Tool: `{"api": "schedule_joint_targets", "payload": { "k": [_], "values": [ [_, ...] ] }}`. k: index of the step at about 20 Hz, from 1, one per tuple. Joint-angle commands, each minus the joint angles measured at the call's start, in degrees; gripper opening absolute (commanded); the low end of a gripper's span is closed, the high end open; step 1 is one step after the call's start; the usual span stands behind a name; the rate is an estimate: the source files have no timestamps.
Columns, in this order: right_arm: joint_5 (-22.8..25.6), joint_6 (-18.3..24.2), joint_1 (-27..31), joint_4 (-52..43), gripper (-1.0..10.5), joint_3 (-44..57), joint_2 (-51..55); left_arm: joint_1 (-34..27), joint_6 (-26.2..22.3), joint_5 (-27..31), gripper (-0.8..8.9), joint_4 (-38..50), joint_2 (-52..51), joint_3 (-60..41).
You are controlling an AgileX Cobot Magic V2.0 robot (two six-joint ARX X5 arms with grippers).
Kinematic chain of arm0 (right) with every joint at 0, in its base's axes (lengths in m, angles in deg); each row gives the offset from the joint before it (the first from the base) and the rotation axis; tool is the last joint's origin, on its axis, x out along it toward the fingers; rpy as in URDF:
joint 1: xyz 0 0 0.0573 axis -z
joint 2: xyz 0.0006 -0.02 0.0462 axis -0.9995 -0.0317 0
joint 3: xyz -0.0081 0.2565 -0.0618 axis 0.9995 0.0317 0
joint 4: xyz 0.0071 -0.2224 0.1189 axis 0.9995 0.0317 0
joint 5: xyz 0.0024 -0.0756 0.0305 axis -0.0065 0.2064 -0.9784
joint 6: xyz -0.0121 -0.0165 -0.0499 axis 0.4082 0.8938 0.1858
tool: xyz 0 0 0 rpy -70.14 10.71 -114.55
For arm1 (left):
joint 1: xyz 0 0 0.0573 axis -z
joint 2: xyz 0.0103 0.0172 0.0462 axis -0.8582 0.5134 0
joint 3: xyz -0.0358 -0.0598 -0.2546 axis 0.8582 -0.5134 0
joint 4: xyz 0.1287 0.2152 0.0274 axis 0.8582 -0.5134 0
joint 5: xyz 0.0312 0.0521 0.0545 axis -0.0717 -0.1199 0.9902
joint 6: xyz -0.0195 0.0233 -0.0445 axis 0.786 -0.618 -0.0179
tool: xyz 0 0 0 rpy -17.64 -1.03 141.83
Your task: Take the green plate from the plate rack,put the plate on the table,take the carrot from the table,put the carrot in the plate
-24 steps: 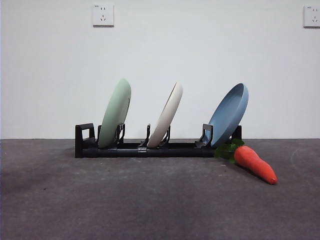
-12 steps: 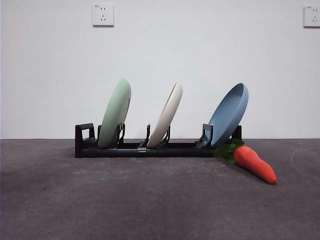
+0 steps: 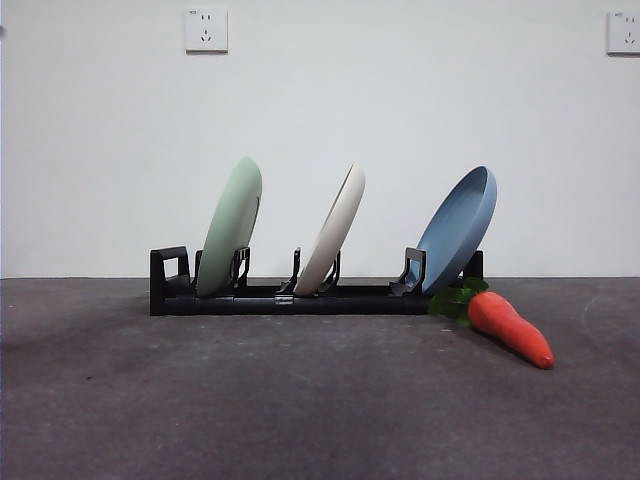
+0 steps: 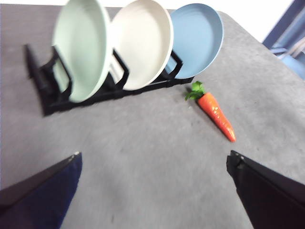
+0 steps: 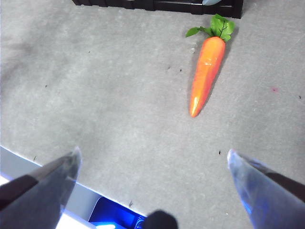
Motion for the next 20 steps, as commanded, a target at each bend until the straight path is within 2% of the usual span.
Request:
{"api": "schedule_joint_targets", "payload": {
  "k": [1, 5, 9, 12, 15, 20],
  "values": [
    [-0.02, -0.46, -0.13, -0.24, 6.3, -0.22, 0.0, 2.58, 1.42, 0.09, 5.66, 5.75, 4.74, 0.55],
    [-0.02, -0.46, -0.13, -0.07, 6.3, -0.22, 0.0, 6.64, 1.27, 3.41, 5.66, 13.22, 18.73, 7.23],
    [-0.02, -0.46, -0.13, 1.07, 6.3, -0.22, 0.0, 7.96, 0.77, 3.87, 5.65, 16.22, 33.64, 18.16],
    [-0.02, -0.46, -0.13, 1.07, 6.3, -0.22, 0.0, 8.83, 0.74, 7.04, 5.65, 17.03, 43.47, 26.47],
    [-0.02, -0.46, -0.13, 1.09, 6.3, -0.22, 0.0, 9.03, 0.74, 10.47, 5.65, 17.18, 50.9, 32.79],
    [0.0, -0.61, -0.13, 1.07, 6.3, -0.22, 0.0, 9.68, 0.77, 11.3, 5.61, 20.26, 58.47, 36.48]
  ]
}}
